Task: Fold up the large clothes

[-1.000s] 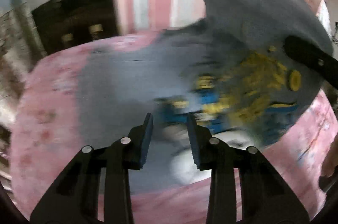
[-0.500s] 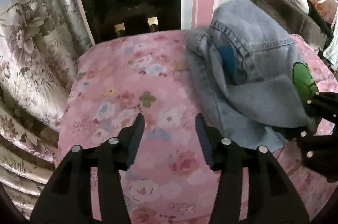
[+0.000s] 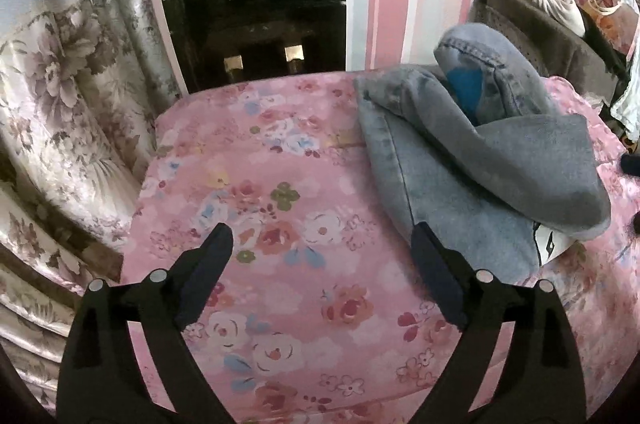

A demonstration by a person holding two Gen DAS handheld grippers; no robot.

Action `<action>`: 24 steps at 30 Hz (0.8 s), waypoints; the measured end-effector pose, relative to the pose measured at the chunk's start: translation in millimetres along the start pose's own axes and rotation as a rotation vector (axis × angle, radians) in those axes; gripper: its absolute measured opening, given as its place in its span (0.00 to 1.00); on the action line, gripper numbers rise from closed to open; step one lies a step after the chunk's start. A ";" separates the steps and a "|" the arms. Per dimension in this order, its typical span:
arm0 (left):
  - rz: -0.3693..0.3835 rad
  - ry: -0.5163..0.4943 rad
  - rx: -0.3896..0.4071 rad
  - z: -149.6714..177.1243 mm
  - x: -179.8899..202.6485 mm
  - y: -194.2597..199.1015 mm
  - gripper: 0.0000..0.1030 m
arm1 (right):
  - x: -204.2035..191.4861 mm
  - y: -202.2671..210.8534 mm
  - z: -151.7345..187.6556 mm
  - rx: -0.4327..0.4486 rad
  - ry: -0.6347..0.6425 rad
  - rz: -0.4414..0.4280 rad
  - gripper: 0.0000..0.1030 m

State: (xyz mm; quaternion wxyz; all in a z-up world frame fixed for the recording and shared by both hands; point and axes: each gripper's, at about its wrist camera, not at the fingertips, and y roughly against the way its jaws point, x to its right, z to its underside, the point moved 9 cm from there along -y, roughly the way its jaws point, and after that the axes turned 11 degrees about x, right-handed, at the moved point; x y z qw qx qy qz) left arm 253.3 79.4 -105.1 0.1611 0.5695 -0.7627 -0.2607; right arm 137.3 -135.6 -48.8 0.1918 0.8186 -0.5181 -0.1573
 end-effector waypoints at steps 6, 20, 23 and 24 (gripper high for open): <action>0.027 0.001 0.025 -17.9 13.6 5.3 0.92 | 101.4 15.6 3.7 0.016 -0.165 0.140 0.62; 0.206 -0.031 0.083 -77.7 105.9 17.6 0.97 | 157.6 -38.1 41.5 0.020 -0.435 0.044 0.62; 0.205 -0.095 0.046 -77.4 131.1 3.8 0.97 | 158.1 -39.8 40.7 0.026 -0.449 0.044 0.62; 0.184 -0.123 0.022 -72.4 136.6 -5.3 0.97 | 158.2 -40.3 41.7 0.024 -0.455 0.040 0.62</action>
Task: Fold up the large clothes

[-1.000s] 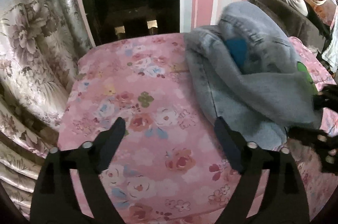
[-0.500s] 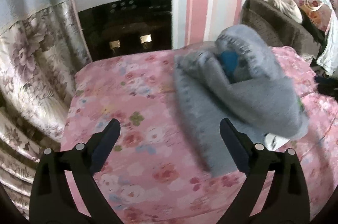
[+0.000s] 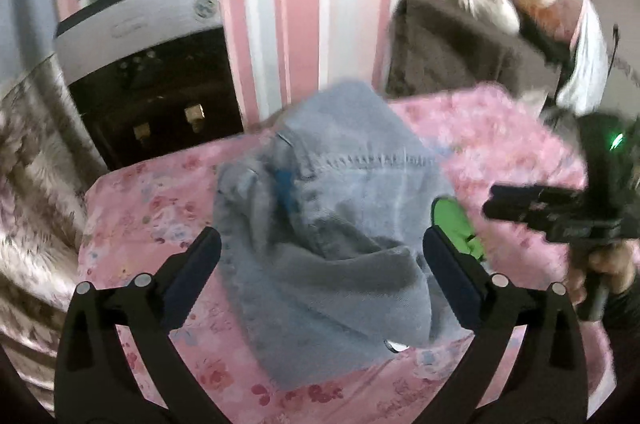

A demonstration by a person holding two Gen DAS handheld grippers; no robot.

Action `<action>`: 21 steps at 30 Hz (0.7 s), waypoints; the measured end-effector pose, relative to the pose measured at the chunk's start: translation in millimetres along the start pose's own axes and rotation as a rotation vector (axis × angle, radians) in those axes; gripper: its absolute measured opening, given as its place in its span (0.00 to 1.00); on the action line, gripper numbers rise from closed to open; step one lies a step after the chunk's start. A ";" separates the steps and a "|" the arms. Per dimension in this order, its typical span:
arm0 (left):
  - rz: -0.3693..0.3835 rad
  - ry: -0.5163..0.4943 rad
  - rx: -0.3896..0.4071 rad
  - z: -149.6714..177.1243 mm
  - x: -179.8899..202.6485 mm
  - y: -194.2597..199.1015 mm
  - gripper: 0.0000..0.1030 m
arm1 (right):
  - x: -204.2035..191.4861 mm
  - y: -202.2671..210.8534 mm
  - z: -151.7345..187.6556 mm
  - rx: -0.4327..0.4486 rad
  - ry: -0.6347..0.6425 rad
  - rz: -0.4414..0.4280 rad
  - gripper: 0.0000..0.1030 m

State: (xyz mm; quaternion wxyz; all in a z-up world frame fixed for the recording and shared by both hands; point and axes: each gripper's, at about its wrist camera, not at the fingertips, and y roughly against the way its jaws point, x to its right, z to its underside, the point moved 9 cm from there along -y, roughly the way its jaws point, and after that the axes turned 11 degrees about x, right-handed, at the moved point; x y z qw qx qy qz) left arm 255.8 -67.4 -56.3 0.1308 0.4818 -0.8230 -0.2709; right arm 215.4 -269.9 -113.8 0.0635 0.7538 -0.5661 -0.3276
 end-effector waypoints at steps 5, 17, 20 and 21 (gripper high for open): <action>-0.013 -0.010 -0.095 33.2 -3.7 -32.9 0.89 | -7.5 -9.6 17.6 -0.040 -0.002 -0.032 0.62; 0.067 0.080 -0.097 55.5 -31.1 -10.0 0.16 | -64.1 -20.4 12.6 -0.051 0.090 -0.102 0.20; 0.031 0.088 -0.110 79.8 -44.9 0.0 0.13 | -93.6 -25.7 16.5 -0.066 0.210 -0.072 0.20; 0.023 0.089 -0.115 86.0 -47.7 -0.1 0.13 | -98.7 -26.8 19.6 -0.071 0.239 -0.060 0.20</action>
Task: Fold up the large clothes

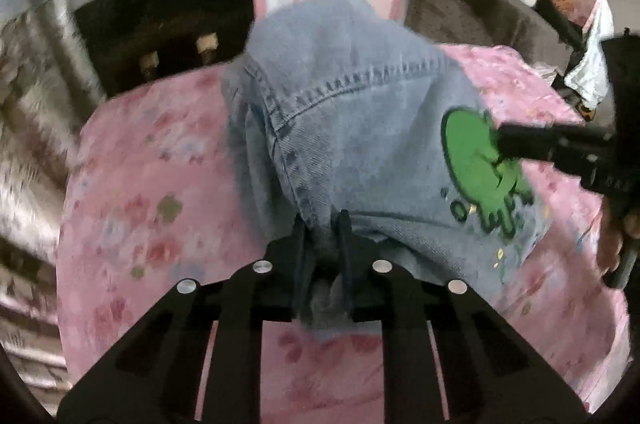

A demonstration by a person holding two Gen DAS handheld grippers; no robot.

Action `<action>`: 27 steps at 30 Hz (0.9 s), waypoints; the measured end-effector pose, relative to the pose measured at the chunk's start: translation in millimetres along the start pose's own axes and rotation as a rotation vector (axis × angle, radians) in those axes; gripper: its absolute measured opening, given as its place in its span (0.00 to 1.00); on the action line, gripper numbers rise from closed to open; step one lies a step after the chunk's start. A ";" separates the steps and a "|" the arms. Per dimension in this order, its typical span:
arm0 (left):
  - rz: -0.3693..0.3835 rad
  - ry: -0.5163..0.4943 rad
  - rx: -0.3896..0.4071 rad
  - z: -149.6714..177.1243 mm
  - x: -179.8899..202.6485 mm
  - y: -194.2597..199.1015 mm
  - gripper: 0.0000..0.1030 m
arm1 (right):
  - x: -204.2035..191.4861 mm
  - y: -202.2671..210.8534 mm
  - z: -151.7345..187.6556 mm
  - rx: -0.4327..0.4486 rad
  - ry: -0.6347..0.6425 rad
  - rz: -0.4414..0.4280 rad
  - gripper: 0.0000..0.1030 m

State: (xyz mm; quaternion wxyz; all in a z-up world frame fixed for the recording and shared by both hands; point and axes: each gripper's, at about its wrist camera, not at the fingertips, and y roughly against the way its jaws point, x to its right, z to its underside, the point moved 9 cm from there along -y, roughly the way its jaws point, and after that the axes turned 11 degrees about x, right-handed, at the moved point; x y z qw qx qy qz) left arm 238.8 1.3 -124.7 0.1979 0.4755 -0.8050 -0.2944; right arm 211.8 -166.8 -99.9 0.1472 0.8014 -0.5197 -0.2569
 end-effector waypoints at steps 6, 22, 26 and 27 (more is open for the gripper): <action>-0.012 0.037 0.035 17.3 -5.5 -1.8 0.18 | -9.3 -1.6 17.0 -0.019 0.134 0.110 0.19; -0.152 0.013 0.070 1.4 -4.7 -5.5 0.62 | 1.8 2.1 12.5 0.048 0.190 0.159 0.24; -0.173 0.046 0.093 -4.8 -11.9 8.3 0.84 | -2.2 25.3 -0.1 0.127 0.175 0.166 0.57; -0.166 0.058 0.102 -7.2 -13.6 11.6 0.94 | -1.0 28.8 -2.7 0.140 0.175 0.175 0.58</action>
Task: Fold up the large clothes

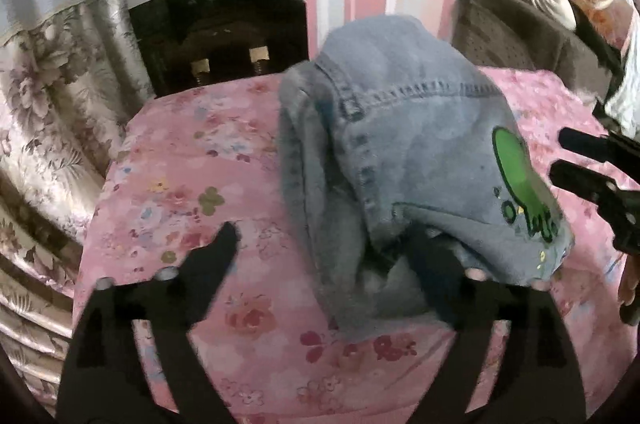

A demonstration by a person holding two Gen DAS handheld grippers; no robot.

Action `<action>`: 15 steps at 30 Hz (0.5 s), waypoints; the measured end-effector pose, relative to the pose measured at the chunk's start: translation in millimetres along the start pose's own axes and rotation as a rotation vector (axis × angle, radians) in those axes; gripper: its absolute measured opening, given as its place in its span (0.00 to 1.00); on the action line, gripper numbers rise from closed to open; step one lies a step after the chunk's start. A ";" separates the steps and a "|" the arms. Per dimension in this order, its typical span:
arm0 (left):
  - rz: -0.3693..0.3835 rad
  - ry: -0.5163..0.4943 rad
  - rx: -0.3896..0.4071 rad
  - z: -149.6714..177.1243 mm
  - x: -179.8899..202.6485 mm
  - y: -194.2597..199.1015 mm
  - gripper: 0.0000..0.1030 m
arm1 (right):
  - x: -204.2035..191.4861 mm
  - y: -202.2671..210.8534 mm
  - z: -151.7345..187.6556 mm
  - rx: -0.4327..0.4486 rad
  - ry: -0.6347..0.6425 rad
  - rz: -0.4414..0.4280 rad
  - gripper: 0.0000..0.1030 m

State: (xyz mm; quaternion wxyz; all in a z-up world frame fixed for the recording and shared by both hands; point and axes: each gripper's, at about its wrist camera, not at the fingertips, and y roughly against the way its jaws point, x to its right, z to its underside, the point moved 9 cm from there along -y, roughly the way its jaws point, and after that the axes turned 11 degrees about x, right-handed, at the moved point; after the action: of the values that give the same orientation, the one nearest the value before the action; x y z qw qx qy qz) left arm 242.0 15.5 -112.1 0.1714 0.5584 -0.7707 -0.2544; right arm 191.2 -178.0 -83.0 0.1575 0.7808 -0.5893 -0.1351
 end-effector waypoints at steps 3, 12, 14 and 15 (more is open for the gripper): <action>-0.011 0.010 0.015 -6.6 -5.1 3.1 0.97 | 11.7 7.2 -5.9 0.023 -0.029 0.030 0.67; 0.024 0.027 -0.051 -14.1 -4.3 -27.3 0.97 | 37.1 -4.4 4.6 0.017 -0.188 0.024 0.76; 0.049 0.036 -0.074 -10.1 -3.0 -39.4 0.97 | 39.7 -7.7 5.5 0.017 -0.212 0.015 0.76; 0.064 0.040 -0.082 -7.9 -2.0 -42.8 0.97 | 41.1 -10.3 5.9 0.016 -0.225 0.009 0.76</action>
State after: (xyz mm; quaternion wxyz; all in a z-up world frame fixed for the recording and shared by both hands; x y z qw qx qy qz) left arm 280.1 5.3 -130.7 0.2174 0.5311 -0.7735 -0.2689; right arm 209.0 -215.4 -93.6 0.0846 0.7593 -0.6079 -0.2163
